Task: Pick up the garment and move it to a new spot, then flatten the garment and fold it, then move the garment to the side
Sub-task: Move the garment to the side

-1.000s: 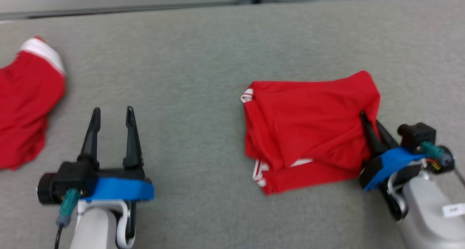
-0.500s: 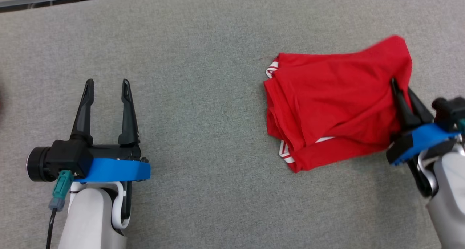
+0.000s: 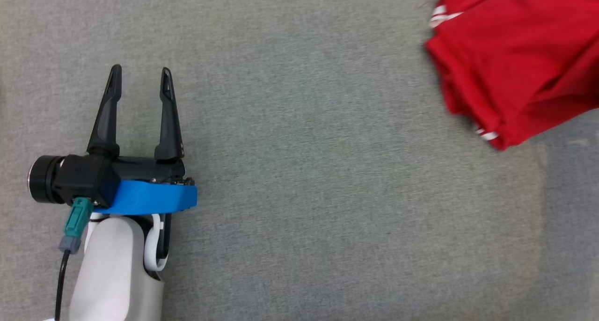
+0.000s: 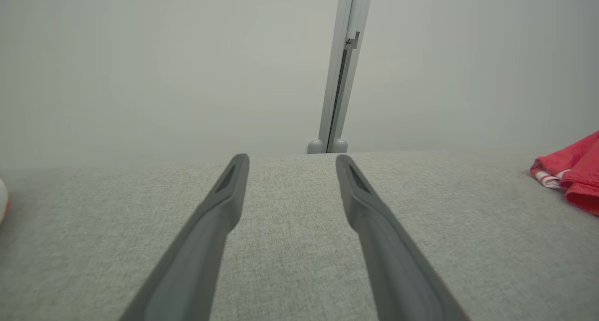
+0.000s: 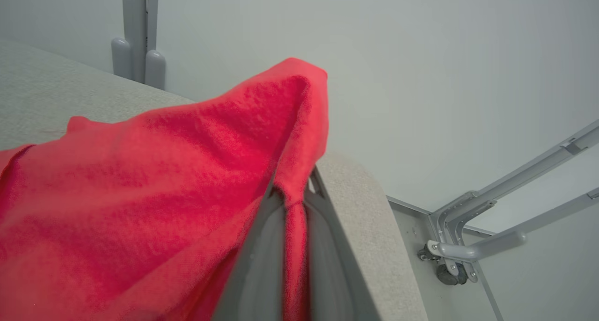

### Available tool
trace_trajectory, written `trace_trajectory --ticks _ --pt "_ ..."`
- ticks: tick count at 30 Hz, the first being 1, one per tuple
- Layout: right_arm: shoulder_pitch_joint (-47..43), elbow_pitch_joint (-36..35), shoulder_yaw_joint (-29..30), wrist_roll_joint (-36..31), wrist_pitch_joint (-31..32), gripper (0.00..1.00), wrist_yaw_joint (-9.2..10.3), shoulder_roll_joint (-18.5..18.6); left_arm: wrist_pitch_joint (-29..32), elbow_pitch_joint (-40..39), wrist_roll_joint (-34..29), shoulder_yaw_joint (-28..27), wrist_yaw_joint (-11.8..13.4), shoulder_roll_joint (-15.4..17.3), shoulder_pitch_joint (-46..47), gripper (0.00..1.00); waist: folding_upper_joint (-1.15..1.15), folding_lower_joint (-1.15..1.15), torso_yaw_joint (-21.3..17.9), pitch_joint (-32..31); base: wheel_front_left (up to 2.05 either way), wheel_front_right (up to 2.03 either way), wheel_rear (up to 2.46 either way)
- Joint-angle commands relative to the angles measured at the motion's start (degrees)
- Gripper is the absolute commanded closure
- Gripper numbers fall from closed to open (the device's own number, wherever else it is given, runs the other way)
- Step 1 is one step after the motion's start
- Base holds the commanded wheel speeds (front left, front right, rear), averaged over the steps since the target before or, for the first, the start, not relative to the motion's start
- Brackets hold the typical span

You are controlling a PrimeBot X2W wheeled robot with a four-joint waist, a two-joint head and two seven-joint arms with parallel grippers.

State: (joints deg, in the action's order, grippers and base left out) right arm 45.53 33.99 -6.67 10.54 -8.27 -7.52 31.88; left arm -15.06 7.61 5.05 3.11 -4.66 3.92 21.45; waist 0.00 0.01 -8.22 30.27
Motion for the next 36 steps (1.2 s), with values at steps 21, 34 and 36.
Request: trace_trajectory --ticks 21,34,36 --pt "10.6 16.2 6.3 -6.0 0.2 0.0 0.04 4.5 -0.2 0.3 1.2 0.0 0.5 -0.5 0.9 0.0 0.0 -0.01 3.9 1.0 0.0 0.0 0.0" --pt "4.9 9.1 0.7 -5.6 -5.6 0.0 0.04 -5.9 -0.2 1.0 2.9 -4.0 1.8 -0.8 -8.0 0.0 0.0 -0.01 4.7 -10.2 0.0 0.0 0.0" --pt "3.7 7.6 -0.8 -4.2 -6.1 0.0 0.04 -8.2 -0.2 1.1 3.3 -4.4 1.9 -0.9 -9.4 0.0 0.0 -0.01 5.1 -11.9 0.0 0.0 0.0"
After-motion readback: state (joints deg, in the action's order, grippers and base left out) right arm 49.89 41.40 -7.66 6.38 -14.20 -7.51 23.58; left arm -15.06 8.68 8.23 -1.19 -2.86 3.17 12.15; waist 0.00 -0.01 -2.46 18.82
